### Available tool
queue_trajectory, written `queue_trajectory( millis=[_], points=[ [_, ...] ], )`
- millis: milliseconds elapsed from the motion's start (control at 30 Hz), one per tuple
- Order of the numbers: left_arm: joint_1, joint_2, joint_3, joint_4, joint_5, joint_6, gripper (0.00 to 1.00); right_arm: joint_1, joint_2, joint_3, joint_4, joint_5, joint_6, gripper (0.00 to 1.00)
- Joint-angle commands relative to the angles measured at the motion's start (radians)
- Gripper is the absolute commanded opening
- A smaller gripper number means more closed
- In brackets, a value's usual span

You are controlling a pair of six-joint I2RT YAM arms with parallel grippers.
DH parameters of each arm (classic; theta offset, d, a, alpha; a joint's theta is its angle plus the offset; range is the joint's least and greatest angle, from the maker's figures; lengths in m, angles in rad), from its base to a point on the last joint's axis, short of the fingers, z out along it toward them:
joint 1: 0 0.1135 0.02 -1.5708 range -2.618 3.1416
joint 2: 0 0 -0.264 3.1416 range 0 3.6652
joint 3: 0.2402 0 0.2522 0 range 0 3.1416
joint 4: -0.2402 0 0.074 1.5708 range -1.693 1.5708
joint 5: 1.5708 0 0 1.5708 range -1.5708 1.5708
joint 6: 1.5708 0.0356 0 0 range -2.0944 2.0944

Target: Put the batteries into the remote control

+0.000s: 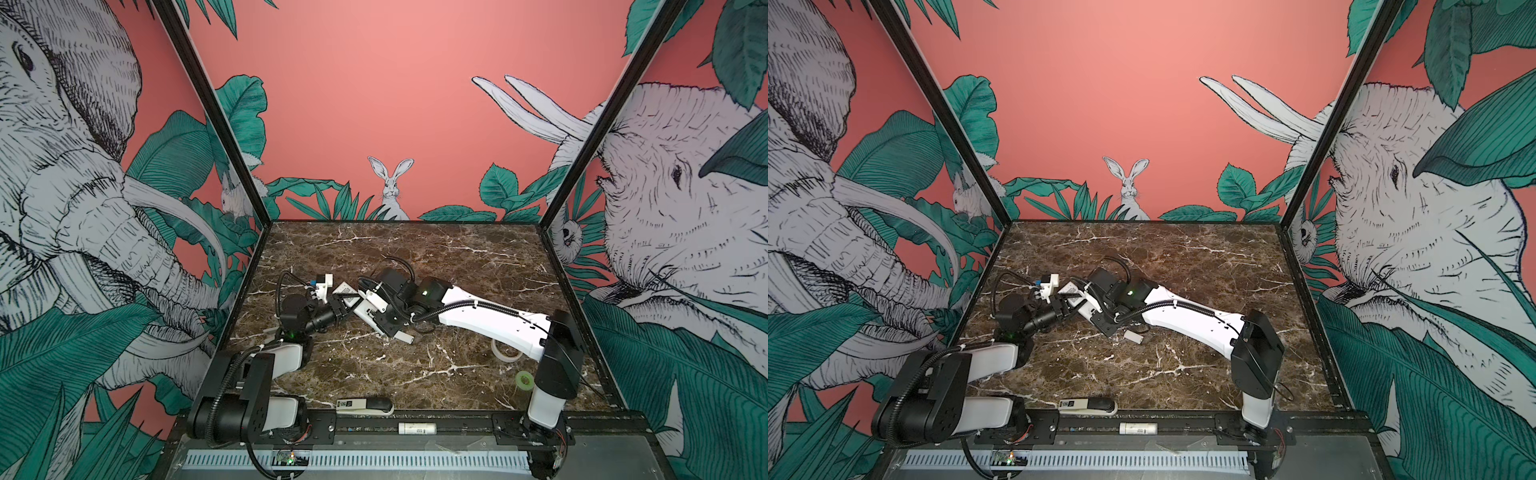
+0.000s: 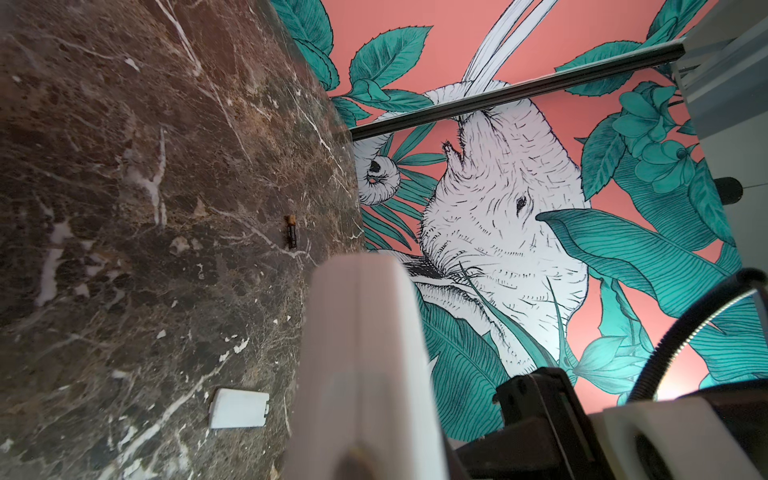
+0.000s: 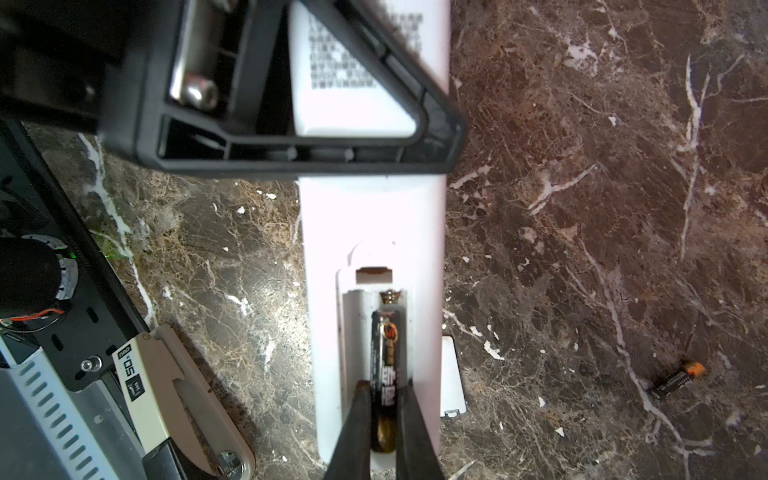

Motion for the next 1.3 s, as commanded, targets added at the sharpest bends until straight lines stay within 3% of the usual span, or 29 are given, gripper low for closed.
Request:
queue_trajectory(
  millis=[0,433,700,867,1033,1267],
  points=[
    [0.003,-0.019,0.009,0.092,0.036,-0.059,0.00,0.004,0.018,0.008,-0.009,0.055,-0.002,0.07],
    [0.004,-0.115,0.034,0.036,0.070,-0.131,0.00,0.003,0.042,-0.017,0.070,0.086,-0.080,0.03],
    [0.005,-0.216,0.063,-0.084,0.109,-0.127,0.00,-0.001,0.047,-0.041,0.093,0.096,-0.152,0.02],
    [0.007,-0.270,0.085,-0.255,0.097,-0.009,0.00,-0.003,0.013,-0.050,0.089,0.090,-0.157,0.05],
    [0.007,-0.296,0.117,-0.474,0.054,0.167,0.00,-0.001,-0.035,-0.057,0.081,0.040,-0.153,0.14],
    [0.007,-0.272,0.123,-0.556,0.003,0.252,0.00,0.001,-0.093,-0.086,0.093,-0.034,-0.139,0.21]
  ],
)
